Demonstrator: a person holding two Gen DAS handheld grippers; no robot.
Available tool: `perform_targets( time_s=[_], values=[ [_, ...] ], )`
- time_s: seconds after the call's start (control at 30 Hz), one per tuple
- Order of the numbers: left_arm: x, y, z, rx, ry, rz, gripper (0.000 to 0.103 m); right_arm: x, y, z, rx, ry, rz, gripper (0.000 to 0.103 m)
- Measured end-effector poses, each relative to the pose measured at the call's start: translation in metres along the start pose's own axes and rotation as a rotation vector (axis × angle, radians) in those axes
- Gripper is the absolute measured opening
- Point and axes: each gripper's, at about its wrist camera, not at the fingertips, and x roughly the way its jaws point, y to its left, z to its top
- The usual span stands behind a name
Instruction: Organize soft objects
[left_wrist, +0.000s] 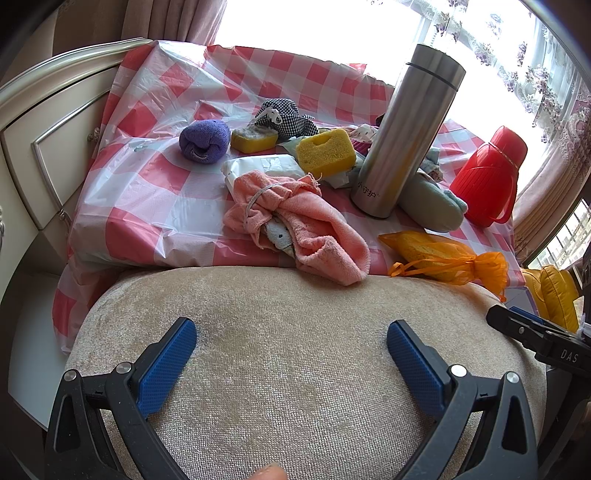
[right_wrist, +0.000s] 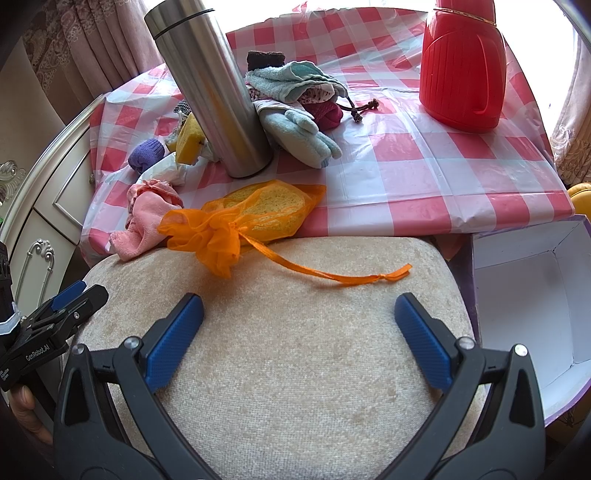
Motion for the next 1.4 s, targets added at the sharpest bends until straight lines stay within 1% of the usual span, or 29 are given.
perform_targets(
  time_s=[0.57, 0.67, 0.8, 0.9, 1.13, 1.2, 1.23, 1.27, 1.33, 1.4],
  values=[
    [0.0, 0.0, 0.0, 0.0, 0.002, 0.001, 0.103, 0.001, -0.001, -0.001, 0.002, -0.001, 0.003, 0.103],
    [0.001, 0.0, 0.002, -0.009, 0.008, 0.003, 0.103, 0.005, 0.005, 0.003, -0.021, 0.023, -0.03, 0.103],
    [0.004, -0.004, 0.009, -0.013, 0.022, 0.035, 0.103, 0.012, 0.005, 0.009, -0.034, 0.049, -0.05, 0.103],
    [0.009, -0.002, 0.016, -0.036, 0.037, 0.037, 0.103, 0.016, 0.002, 0.014, -0.025, 0.072, -0.042, 0.103],
    [0.025, 0.008, 0.041, -0.152, 0.052, -0.009, 0.103, 0.025, -0.005, 0.025, -0.017, 0.138, -0.006, 0.103],
    [0.03, 0.009, 0.047, -0.177, 0.053, -0.009, 0.102, 0.027, -0.007, 0.028, -0.002, 0.155, -0.017, 0.103],
    [0.031, 0.009, 0.052, -0.185, 0.046, 0.002, 0.099, 0.029, -0.009, 0.029, 0.003, 0.158, -0.018, 0.103],
    [0.033, 0.007, 0.056, -0.185, 0.04, 0.012, 0.096, 0.032, -0.01, 0.032, 0.012, 0.158, -0.013, 0.103],
    [0.04, 0.003, 0.064, -0.176, 0.042, 0.018, 0.094, 0.035, -0.012, 0.036, 0.027, 0.156, -0.004, 0.103],
    [0.048, 0.0, 0.072, -0.169, 0.052, 0.022, 0.09, 0.038, -0.011, 0.04, 0.029, 0.155, 0.008, 0.103]
  ],
)
